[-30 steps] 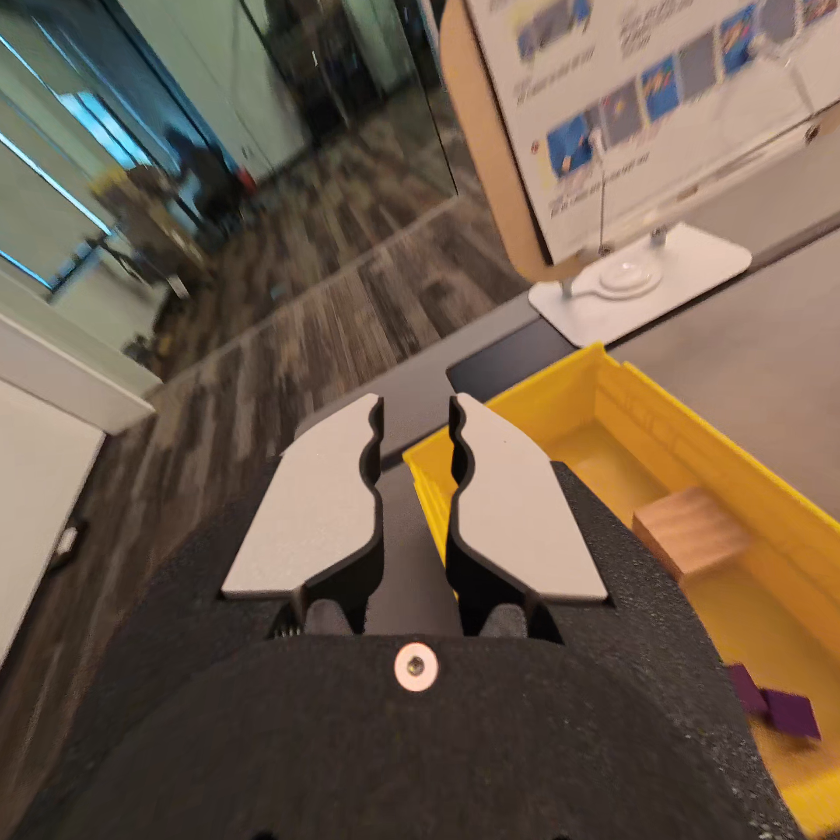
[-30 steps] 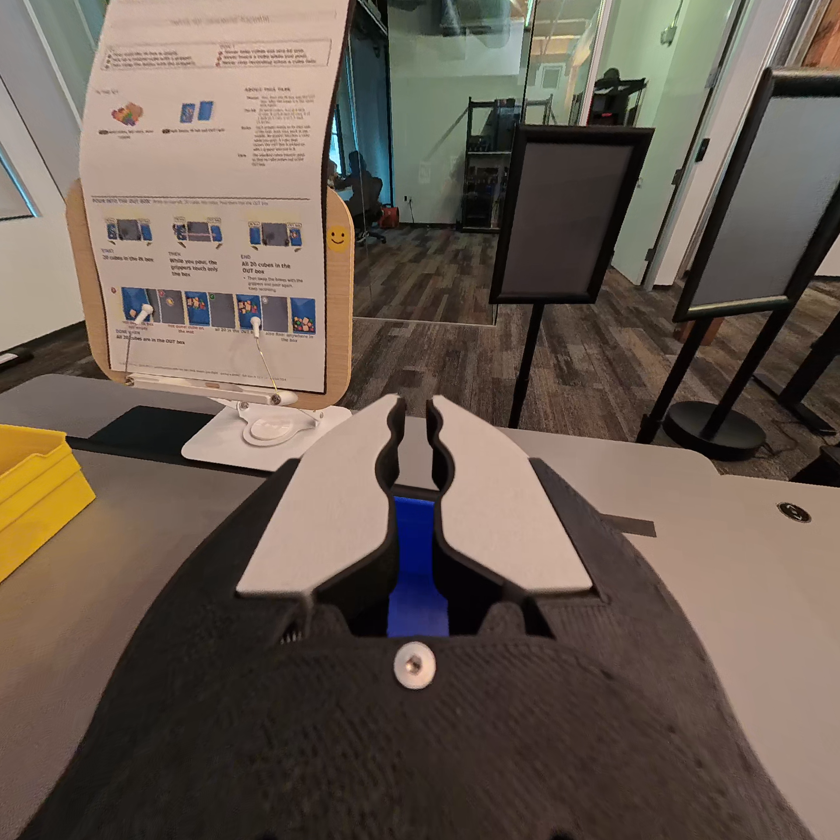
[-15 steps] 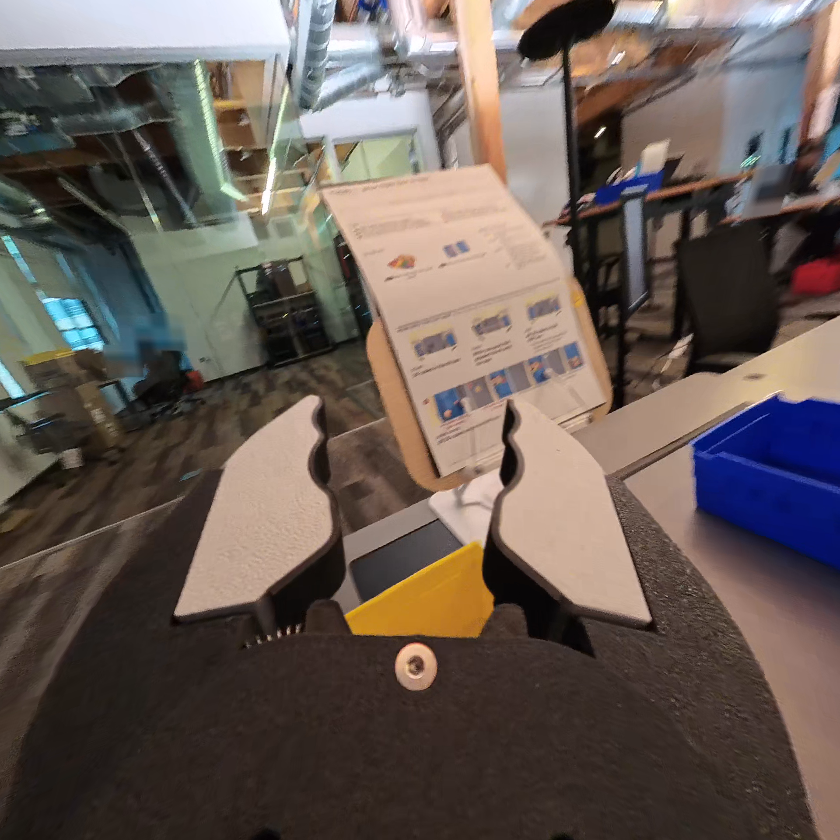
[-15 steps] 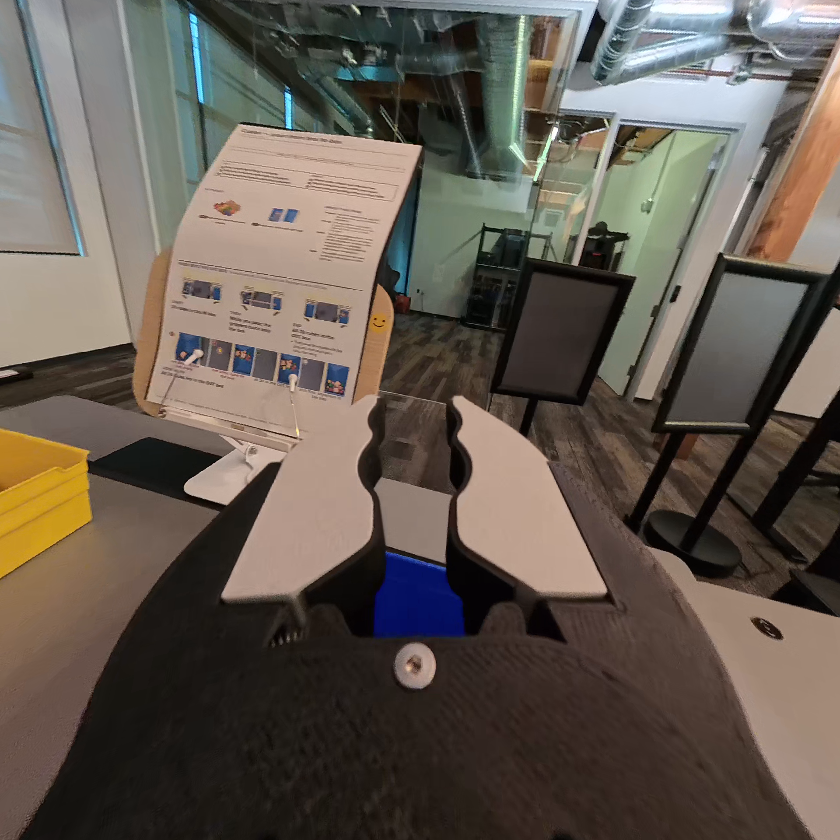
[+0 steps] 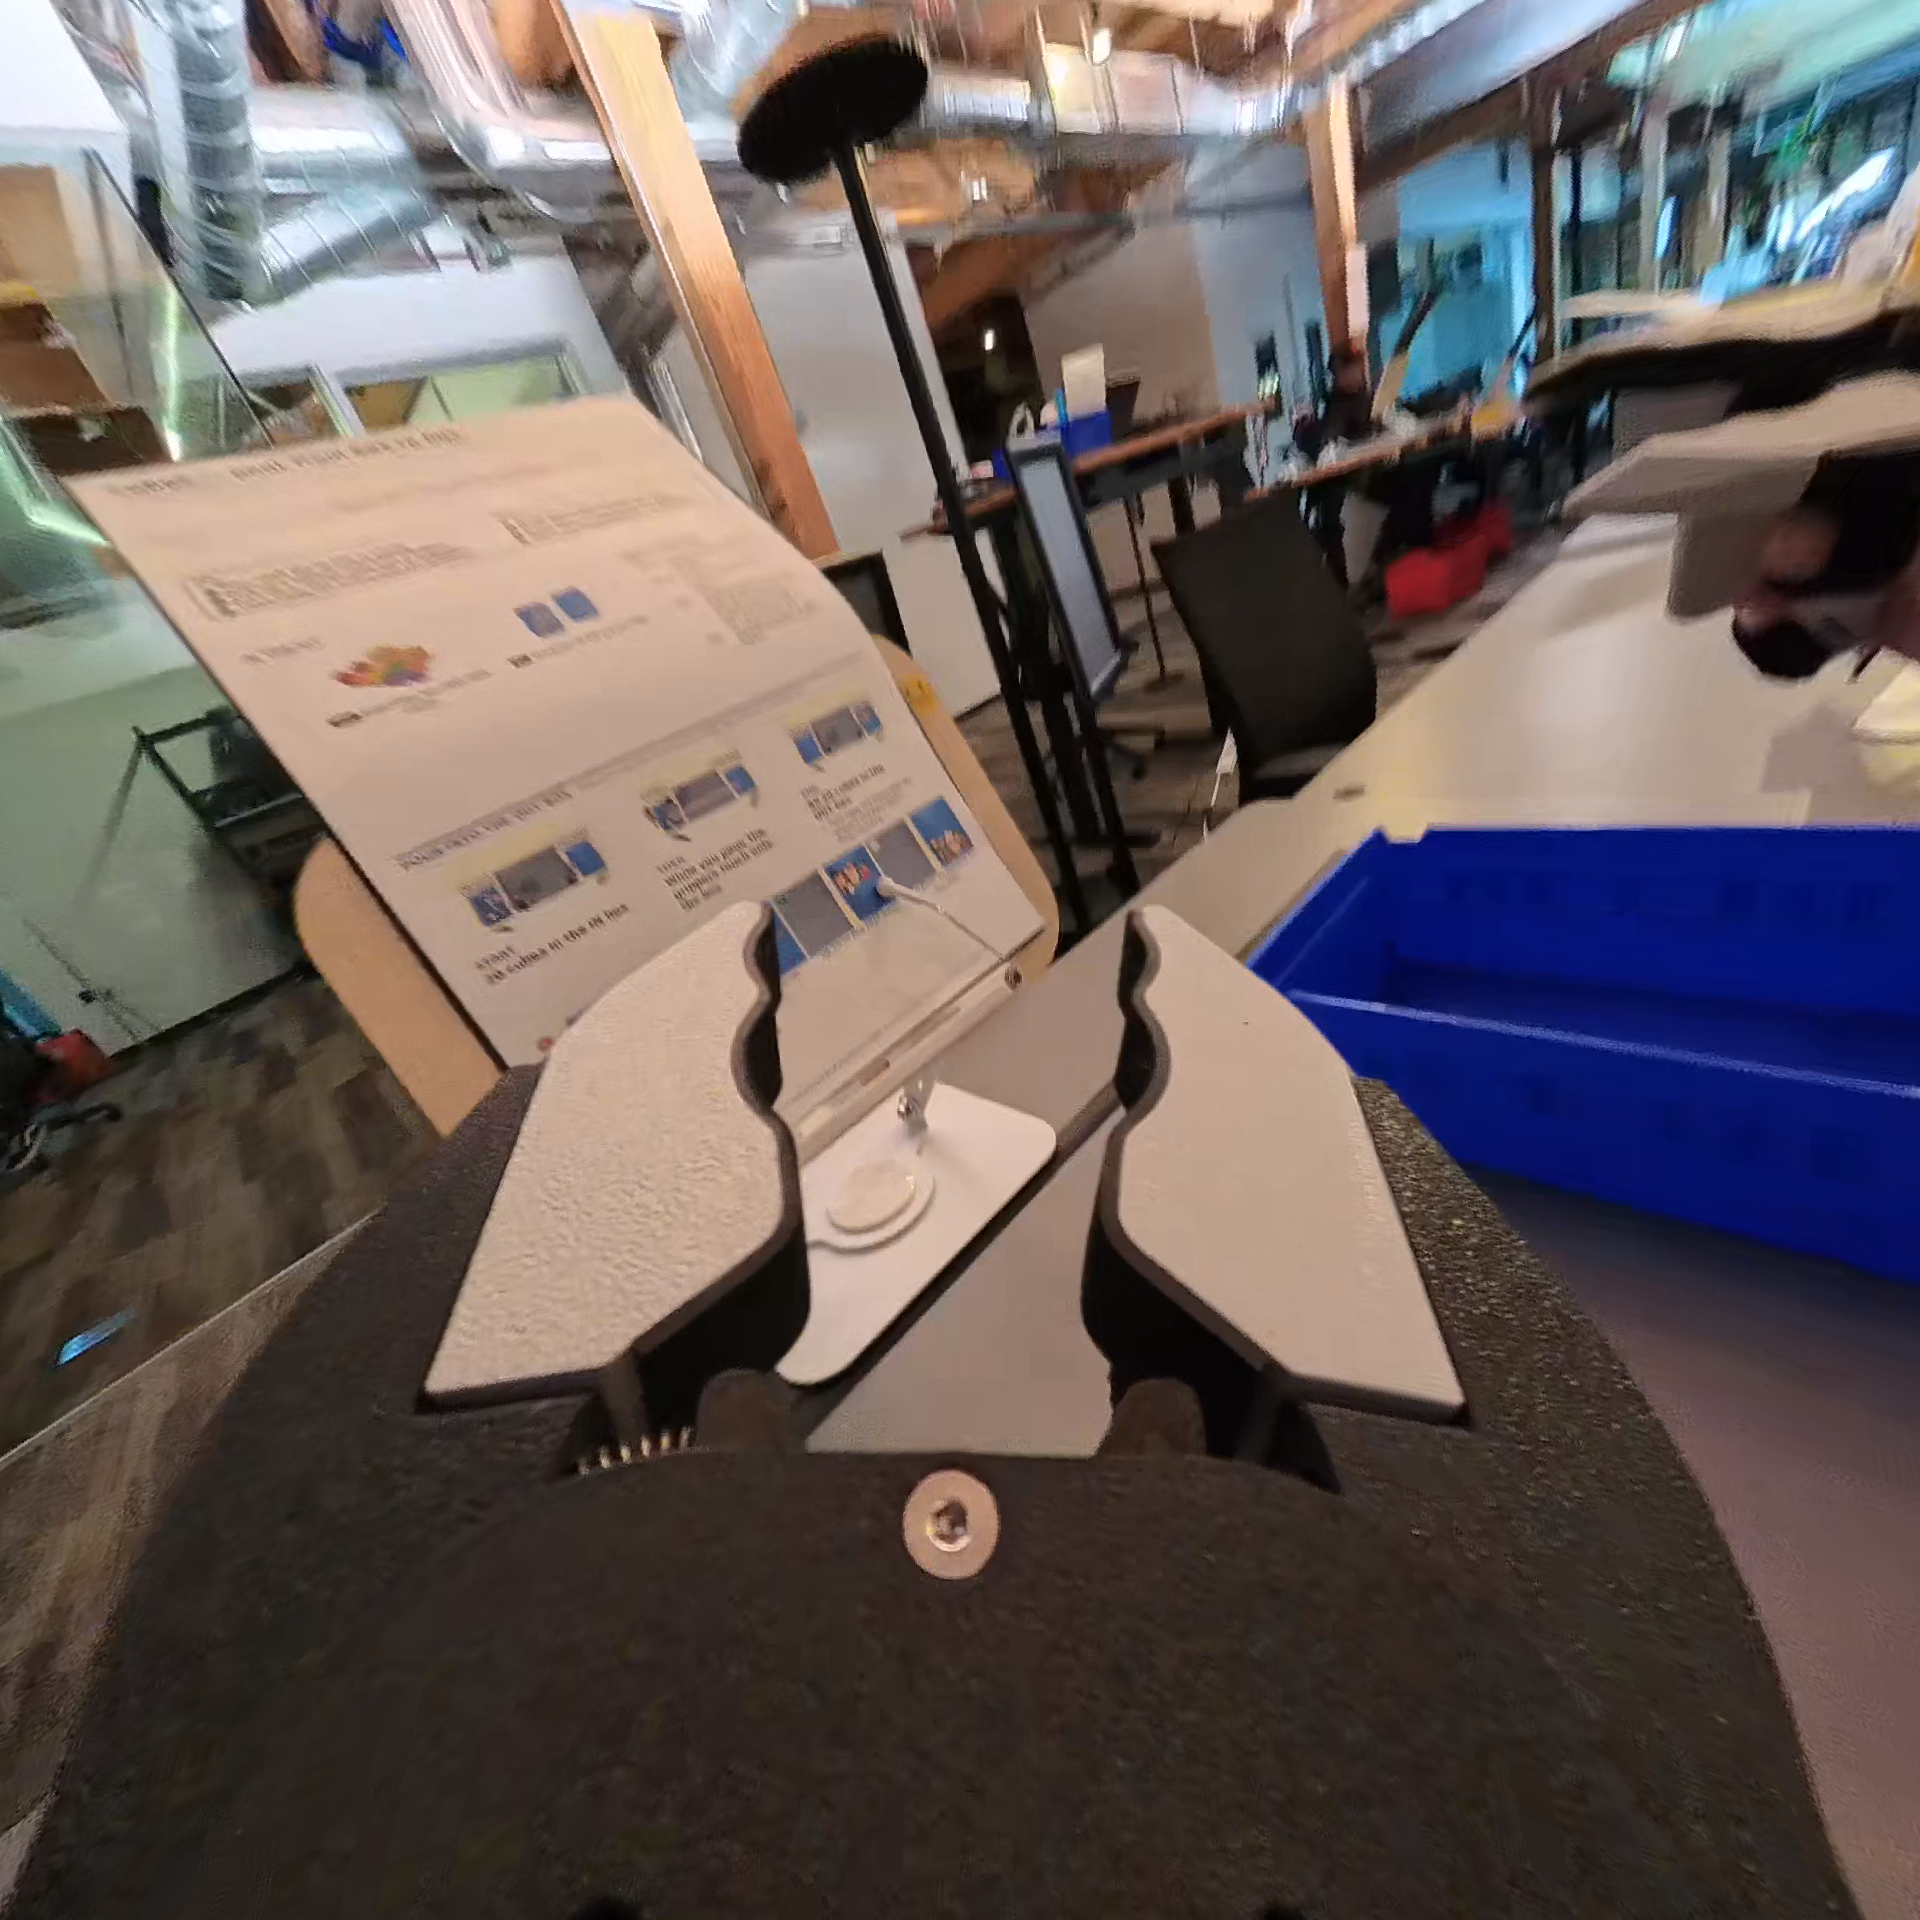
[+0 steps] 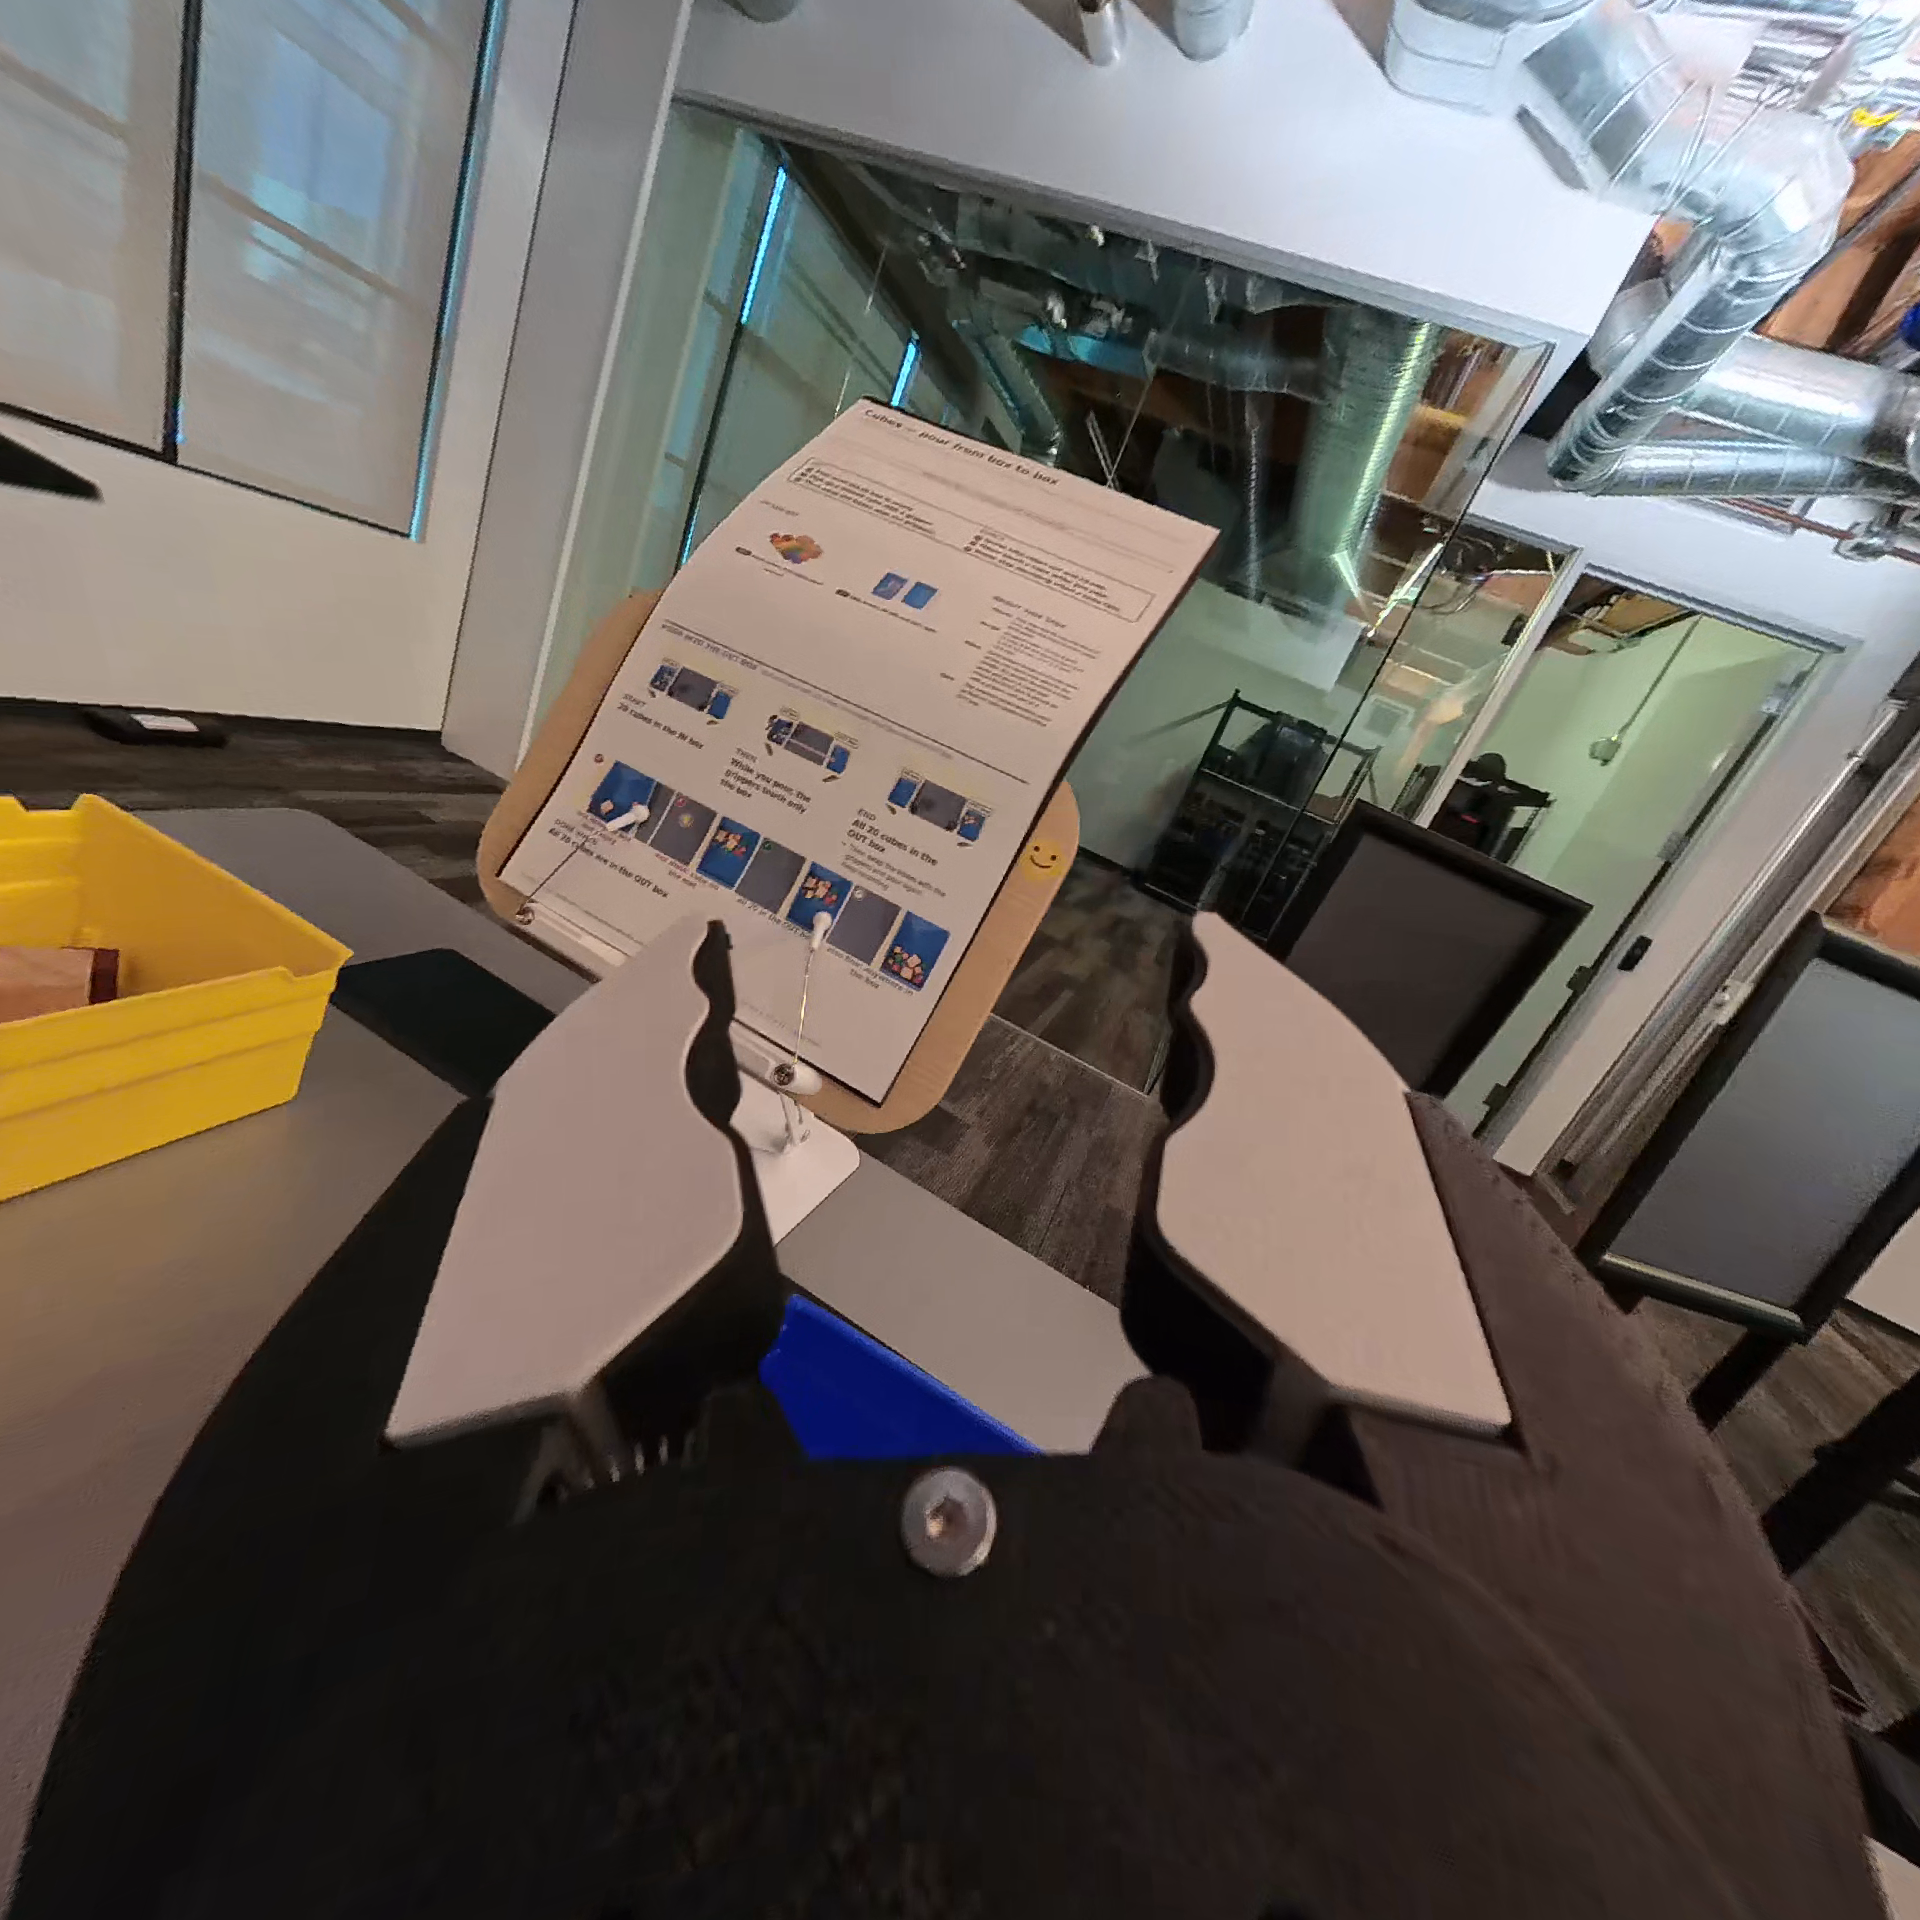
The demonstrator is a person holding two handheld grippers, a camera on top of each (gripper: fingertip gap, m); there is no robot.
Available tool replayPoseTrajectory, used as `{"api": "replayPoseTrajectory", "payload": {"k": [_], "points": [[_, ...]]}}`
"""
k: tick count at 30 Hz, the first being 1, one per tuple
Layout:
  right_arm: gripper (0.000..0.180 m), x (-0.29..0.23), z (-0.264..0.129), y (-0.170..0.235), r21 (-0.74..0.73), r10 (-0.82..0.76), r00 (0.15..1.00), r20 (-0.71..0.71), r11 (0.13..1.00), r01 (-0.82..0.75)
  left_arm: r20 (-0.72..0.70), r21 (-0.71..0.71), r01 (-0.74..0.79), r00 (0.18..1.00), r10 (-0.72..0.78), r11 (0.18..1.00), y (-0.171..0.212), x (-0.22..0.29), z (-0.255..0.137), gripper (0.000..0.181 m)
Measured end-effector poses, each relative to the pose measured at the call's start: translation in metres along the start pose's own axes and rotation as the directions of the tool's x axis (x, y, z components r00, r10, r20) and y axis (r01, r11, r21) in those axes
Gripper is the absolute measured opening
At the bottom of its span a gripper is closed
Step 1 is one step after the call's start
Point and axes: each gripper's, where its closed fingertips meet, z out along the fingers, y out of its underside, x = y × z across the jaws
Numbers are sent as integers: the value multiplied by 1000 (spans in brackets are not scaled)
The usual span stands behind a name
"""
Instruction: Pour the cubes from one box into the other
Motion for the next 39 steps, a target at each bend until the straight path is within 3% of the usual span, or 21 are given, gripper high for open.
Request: {"api": "replayPoseTrajectory", "payload": {"k": [3, 6, 10, 16, 19, 25, 32, 36, 39], "points": [[72, -12, 4, -2, 13, -8, 999, 42, 1000, 8, 15, -78, -60, 998, 61, 995, 17, 17, 19, 62], [62, -43, 7, -5, 51, -25, 979, 201, 999, 15, 90, -266, -108, 987, 136, 958, 50, 19, 30, 39], [59, -82, 18, 9, -12, -59, 942, 332, 998, 67, 145, -447, -178, 953, 268, 877, 89, 16, 39, 41], [48, -138, 32, 31, -152, 12, 879, 477, 986, 69, 176, -515, -124, 953, 246, 849, 108, 22, 46, 44], [48, -158, 39, 36, -191, 5, 875, 485, 976, 100, 188, -525, -95, 956, 225, 846, 112, 21, 46, 44], [46, -163, 55, 61, -360, 18, 942, 335, 926, 110, 199, -554, -80, 954, 225, 829, 117, 17, 44, 44], [46, -162, 60, 79, -417, -36, 960, 278, 896, 154, 191, -576, -57, 960, 203, 815, 121, 12, 39, 42], [47, -157, 62, 95, -467, -82, 965, 249, 863, 194, 230, -601, -32, 950, 212, 798, 118, -15, 23, 39], [47, -157, 62, 107, -511, -77, 963, 259, 835, 204, 320, -652, 40, 920, 227, 757, 117, -59, -12, 39]]}}
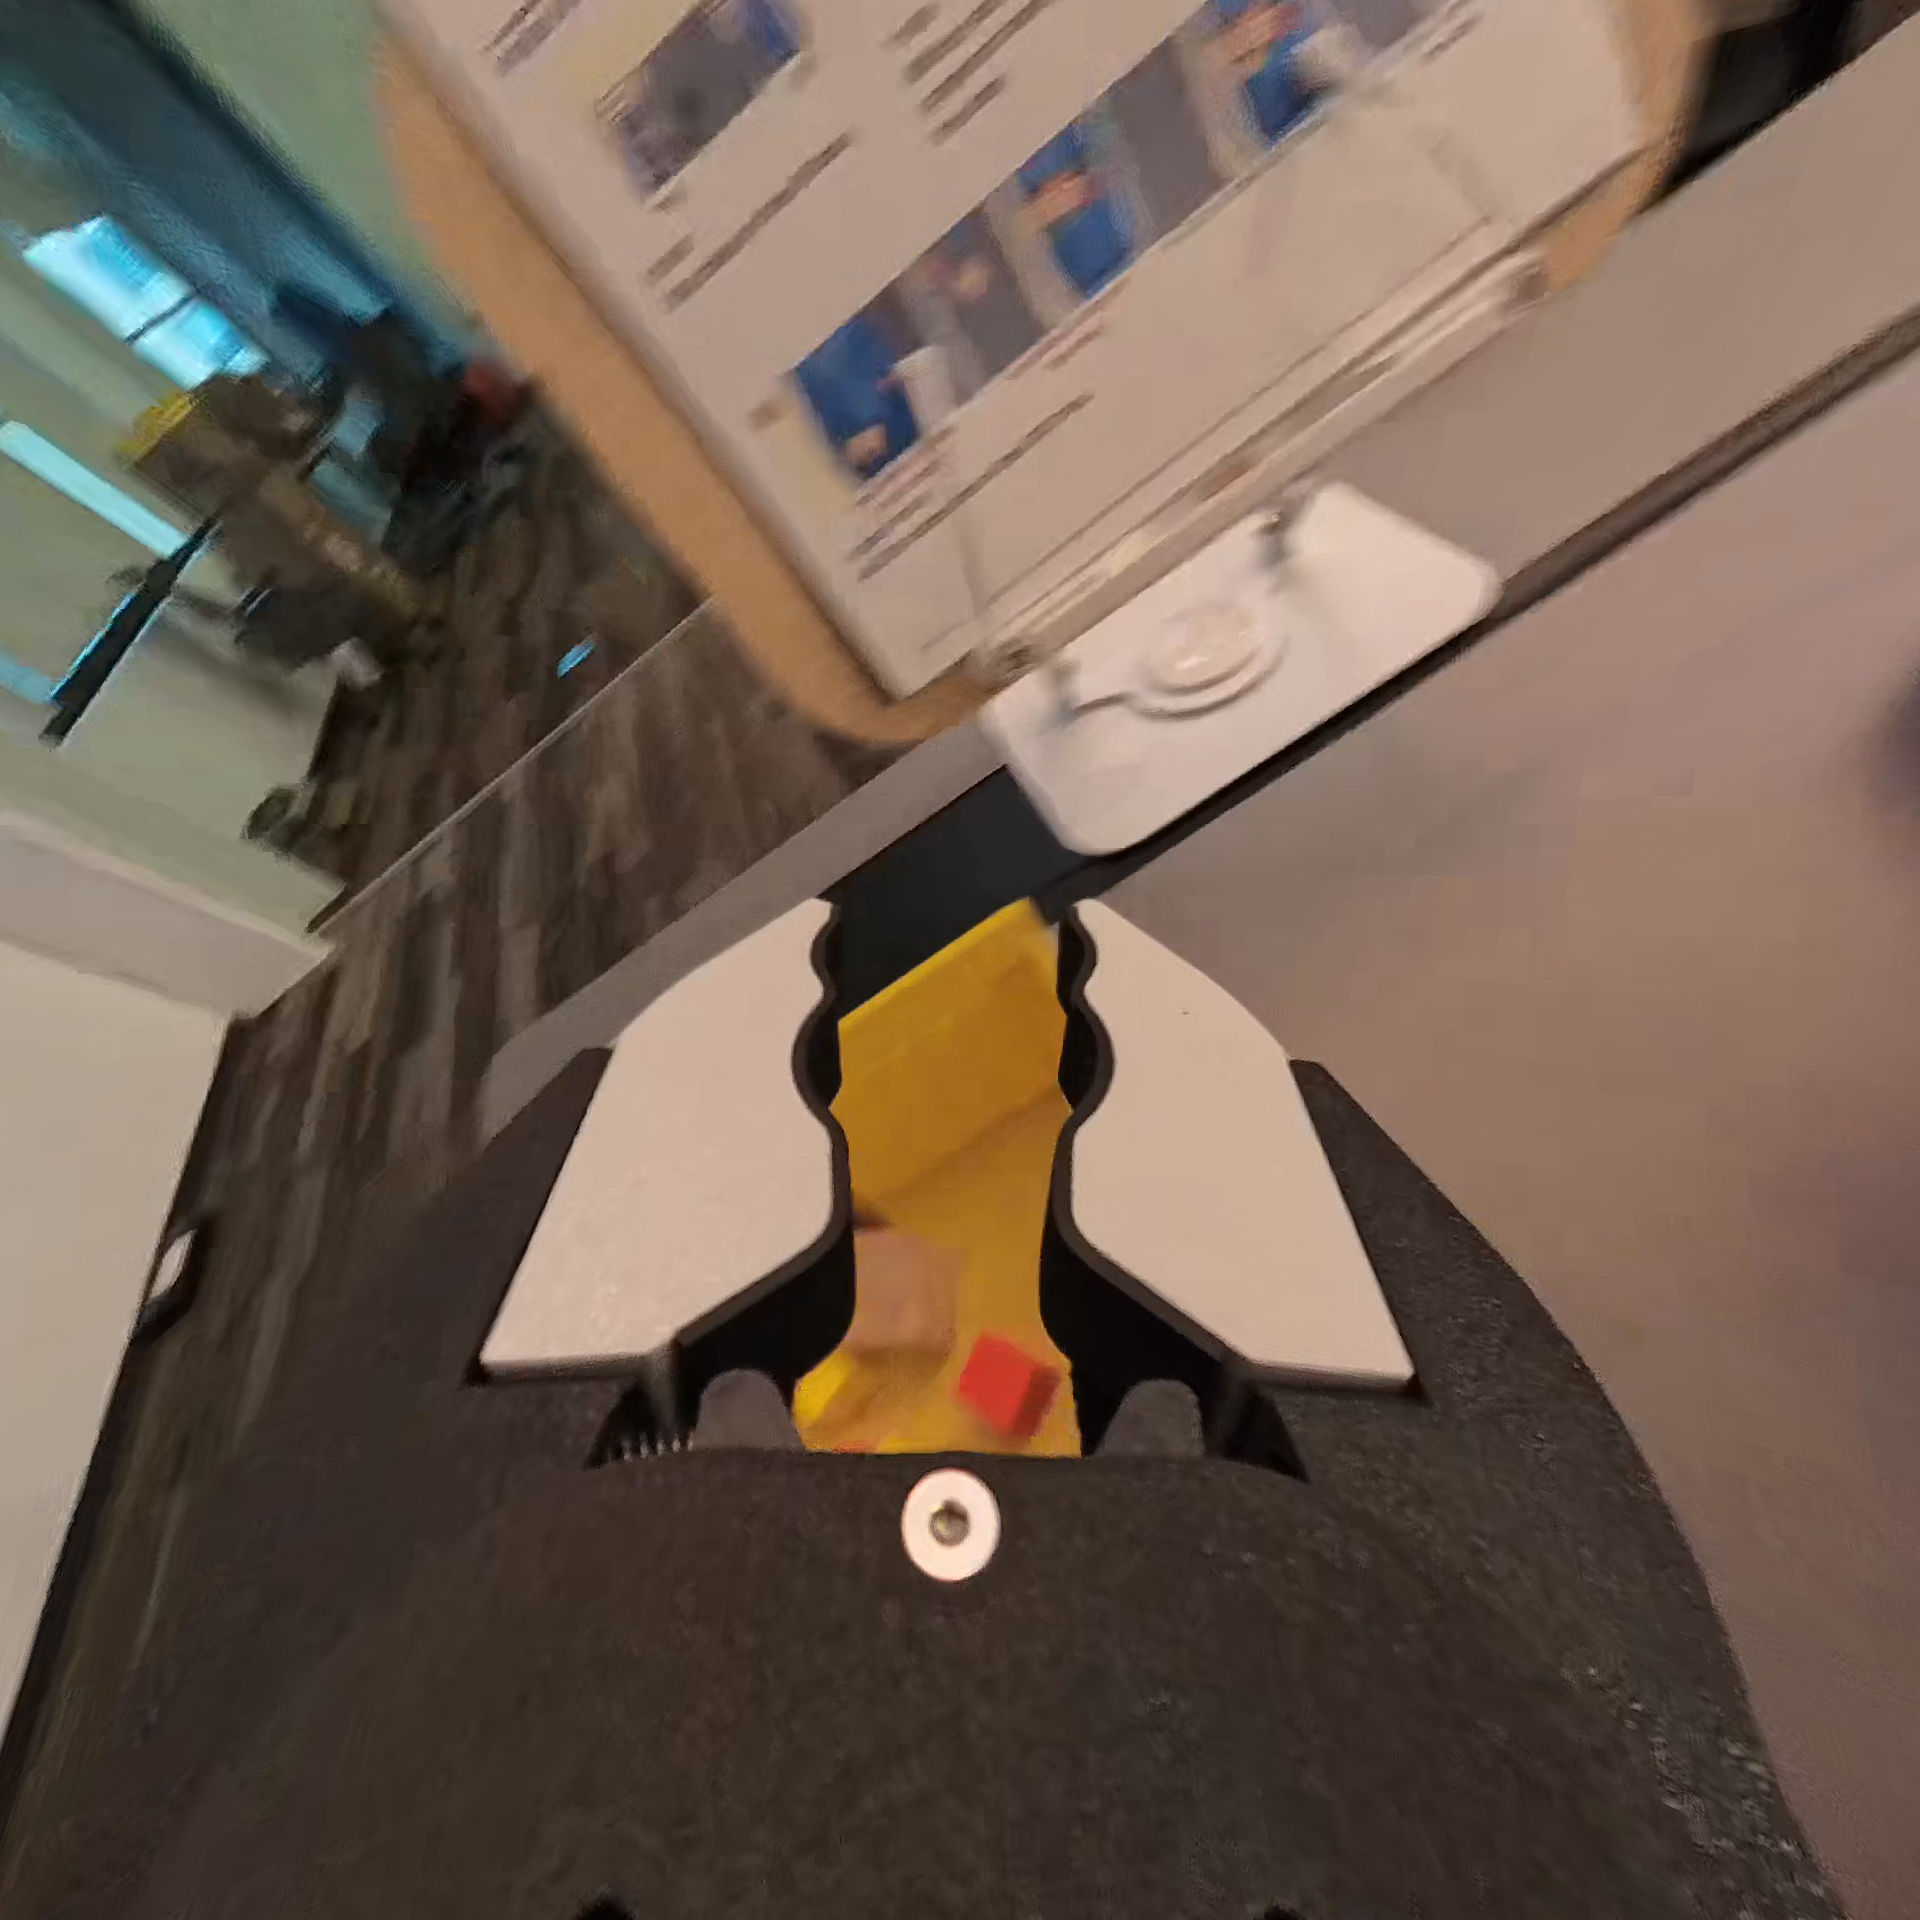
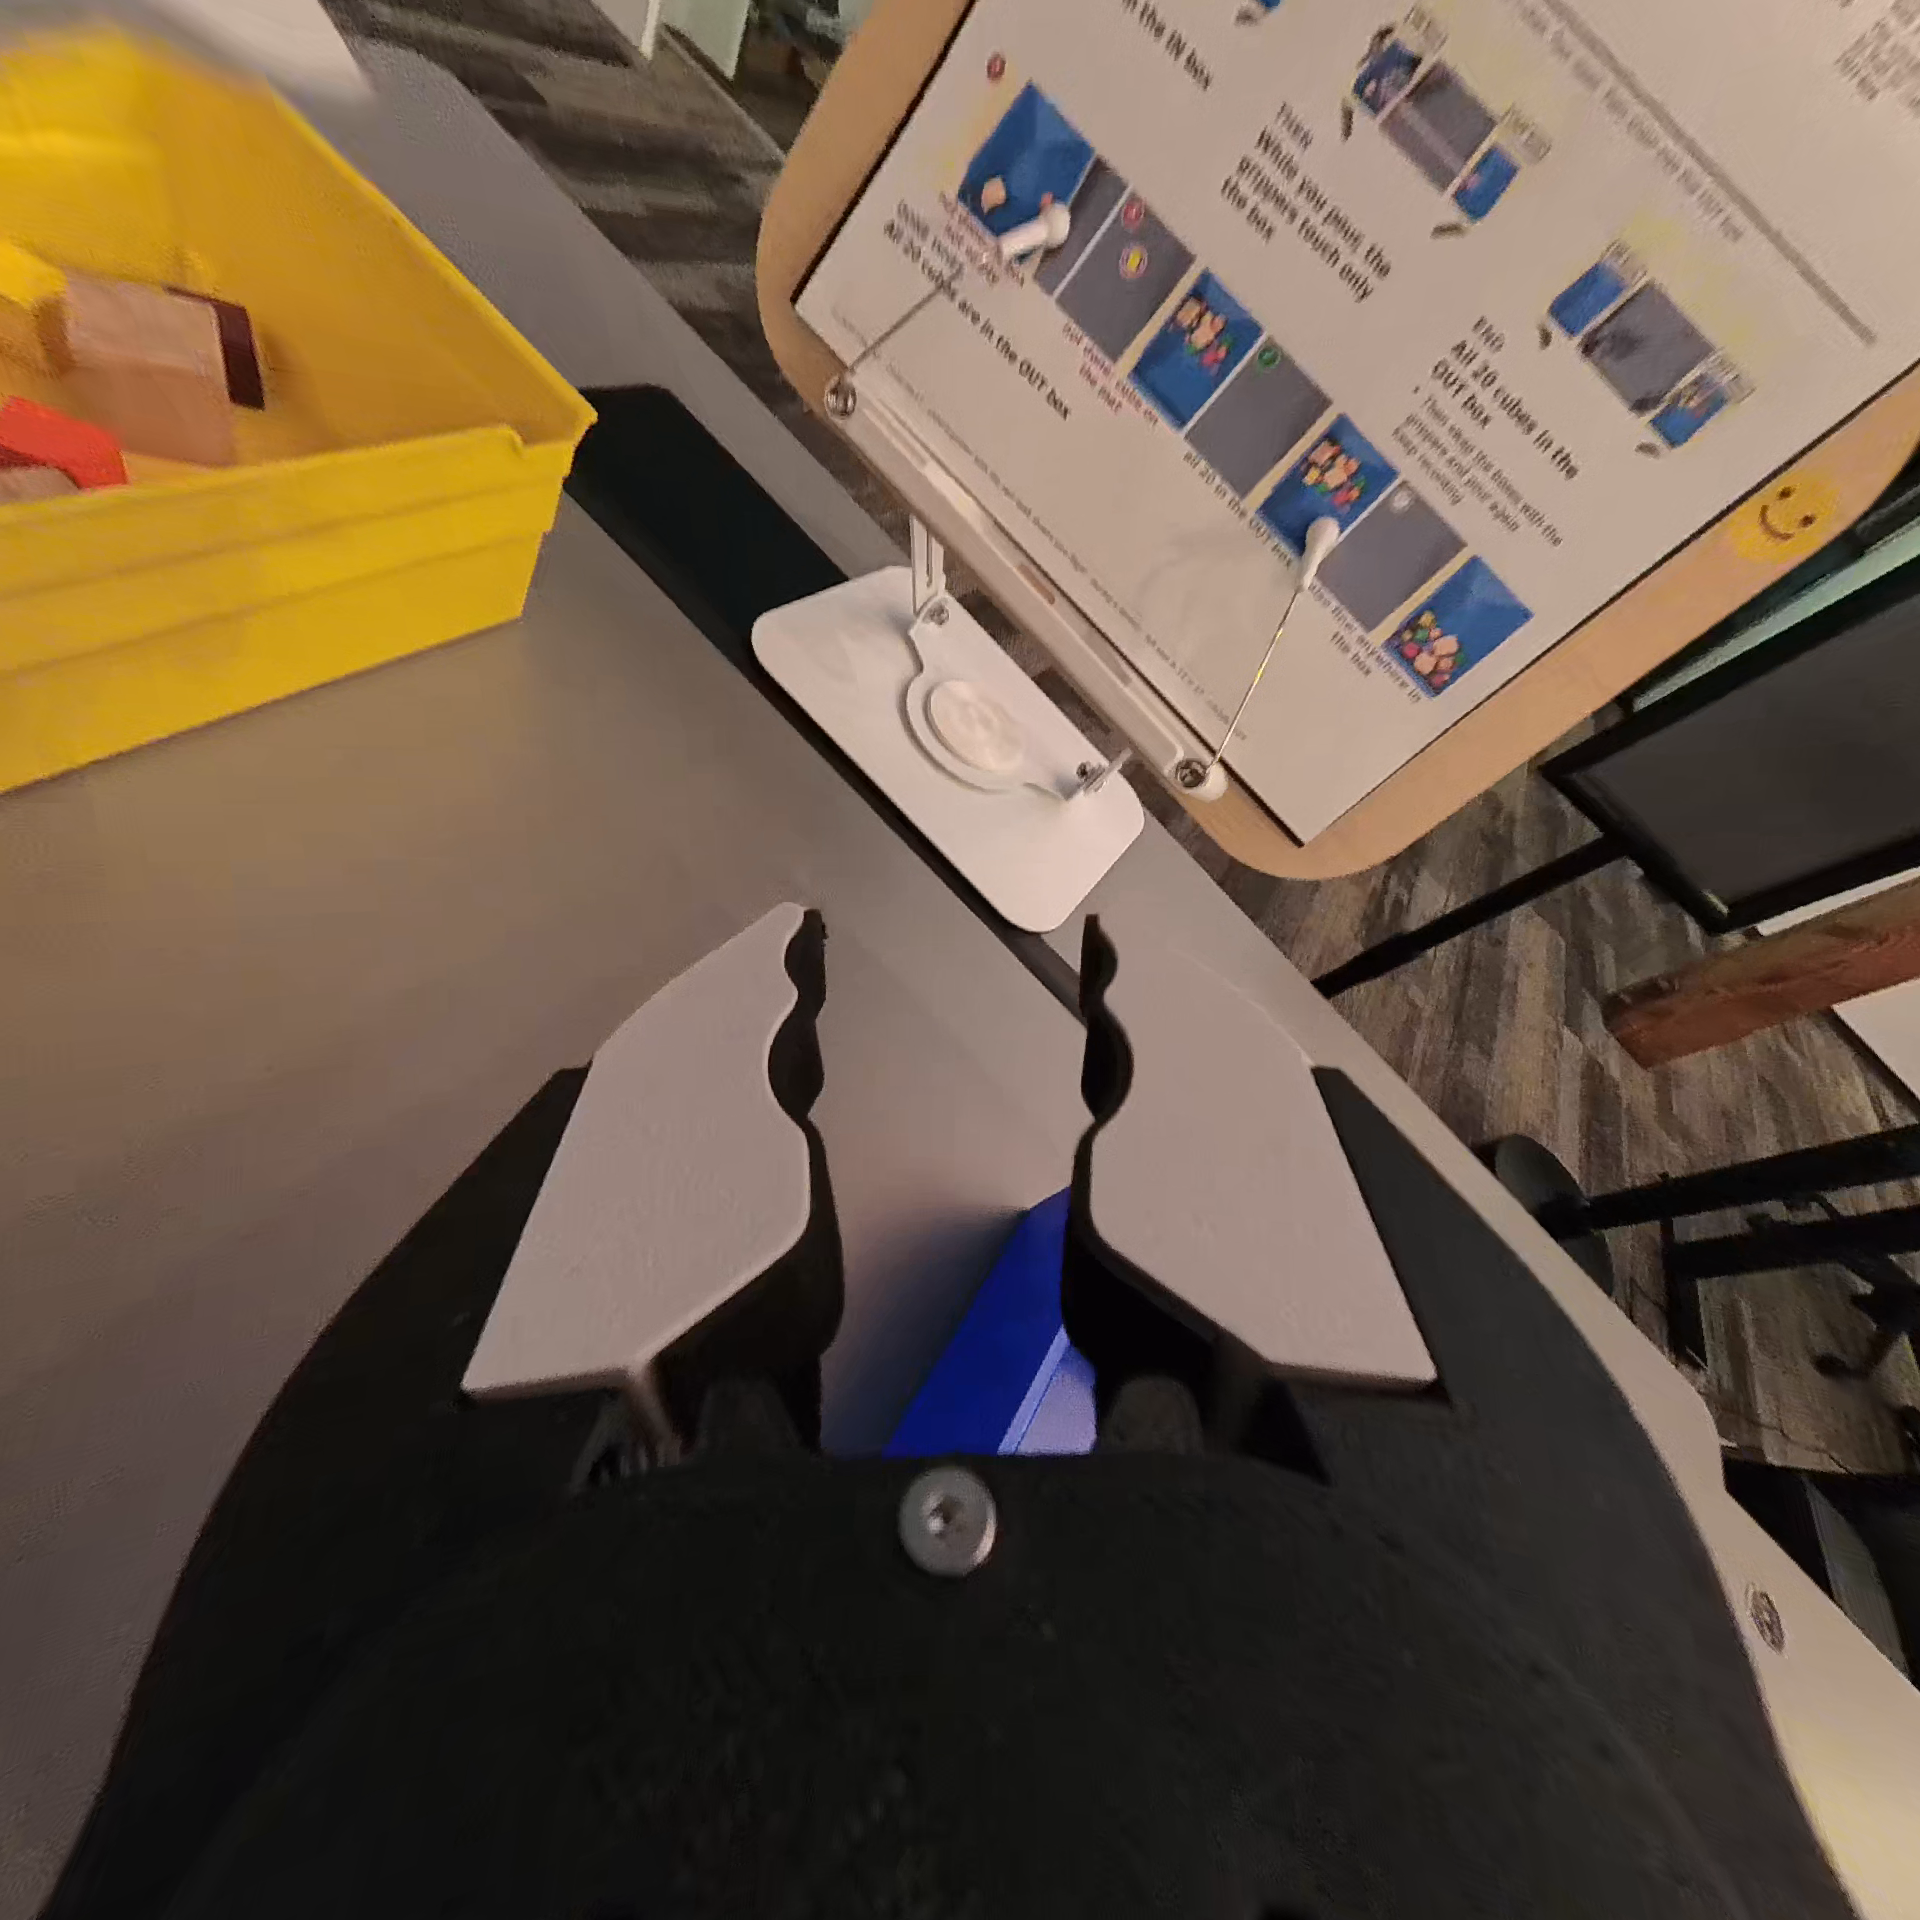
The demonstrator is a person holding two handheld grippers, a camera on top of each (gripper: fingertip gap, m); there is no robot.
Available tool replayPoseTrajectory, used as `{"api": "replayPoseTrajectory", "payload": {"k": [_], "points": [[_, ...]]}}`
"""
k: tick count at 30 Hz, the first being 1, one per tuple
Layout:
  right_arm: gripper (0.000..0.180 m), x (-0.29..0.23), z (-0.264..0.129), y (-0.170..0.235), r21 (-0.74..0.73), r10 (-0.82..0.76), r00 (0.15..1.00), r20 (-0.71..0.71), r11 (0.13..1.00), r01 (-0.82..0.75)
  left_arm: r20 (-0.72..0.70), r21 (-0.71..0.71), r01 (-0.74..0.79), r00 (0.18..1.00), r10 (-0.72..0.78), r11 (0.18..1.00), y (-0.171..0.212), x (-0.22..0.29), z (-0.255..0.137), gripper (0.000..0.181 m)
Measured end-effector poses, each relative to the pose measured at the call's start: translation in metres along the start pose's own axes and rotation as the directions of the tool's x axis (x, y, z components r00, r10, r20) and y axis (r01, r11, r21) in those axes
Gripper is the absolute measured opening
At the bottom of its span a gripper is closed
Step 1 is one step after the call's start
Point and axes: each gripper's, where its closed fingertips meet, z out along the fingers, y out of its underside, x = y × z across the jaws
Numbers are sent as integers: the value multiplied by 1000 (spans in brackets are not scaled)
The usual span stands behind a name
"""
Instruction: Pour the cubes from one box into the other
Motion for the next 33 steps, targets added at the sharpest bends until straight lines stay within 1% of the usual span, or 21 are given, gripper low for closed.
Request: {"api": "replayPoseTrajectory", "payload": {"k": [2, 3, 4, 5, 8, 10, 12, 14, 17, 21, 22, 23, 24, 28, 29, 30, 31, 32, 33], "points": [[49, 1, 4, 7, -37, -9, 1000, -9, 999, 8, 126, -68, 65, 990, -56, 996, 24, -54, -12, 38], [49, 1, 6, 10, -54, -16, 1000, -15, 998, 16, 154, -108, 125, 982, -108, 986, 40, -76, -20, 39], [49, 2, 7, 12, -67, -20, 1000, -20, 998, 19, 151, -158, 207, 971, -184, 965, 59, -92, -27, 39], [49, 1, 9, 14, -76, -20, 1000, -19, 997, 19, 133, -204, 292, 954, -269, 934, 78, -103, -33, 39], [50, -2, 12, 19, -100, -9, 1000, -8, 995, 9, 117, -274, 493, 869, -481, 825, 125, -129, -45, 39], [50, -4, 14, 21, -112, -19, 1000, -7, 994, 18, 129, -357, 566, 818, -561, 743, 157, -137, -50, 38], [50, -8, 16, 23, -121, -17, 1000, 8, 993, 17, 144, -424, 607, 778, -611, 672, 183, -140, -52, 35], [51, -10, 17, 24, -125, -4, 1000, 19, 992, 6, 126, -469, 624, 747, -652, 624, 198, -136, -52, 33], [52, -5, 16, 27, -143, 4, 1000, 11, 990, -2, 125, -527, 620, 733, -669, 581, 213, -130, -47, 32], [52, -4, 13, 27, -128, 63, 997, 46, 990, -56, 124, -597, 583, 746, -654, 552, 223, -119, -39, 31], [53, -4, 13, 27, -126, 71, 996, 53, 990, -64, 99, -612, 571, 741, -664, 547, 223, -113, -36, 30], [53, -5, 13, 27, -127, 75, 995, 58, 990, -67, 68, -592, 579, 728, -682, 560, 216, -111, -33, 25], [53, -6, 14, 28, -132, 77, 995, 64, 989, -68, 43, -591, 578, 719, -694, 563, 212, -107, -30, 25], [55, -17, 18, 30, -146, 82, 991, 103, 987, -67, 6, -655, 535, 709, -705, 533, 220, -91, -26, 25], [58, -23, 19, 29, -147, 96, 988, 123, 986, -78, 0, -664, 534, 701, -714, 524, 221, -89, -24, 25], [53, -31, 21, 27, -143, 125, 980, 153, 984, -104, -6, -669, 533, 693, -721, 518, 221, -86, -22, 25], [54, -42, 23, 22, -138, 173, 966, 194, 979, -148, -11, -673, 531, 689, -725, 515, 222, -84, -19, 25], [54, -57, 26, 14, -131, 243, 936, 255, 968, -215, -9, -685, 524, 689, -725, 507, 224, -82, -17, 23], [54, -75, 28, 3, -135, 325, 883, 339, 945, -297, -4, -699, 513, 694, -720, 498, 227, -80, -16, 20]]}}
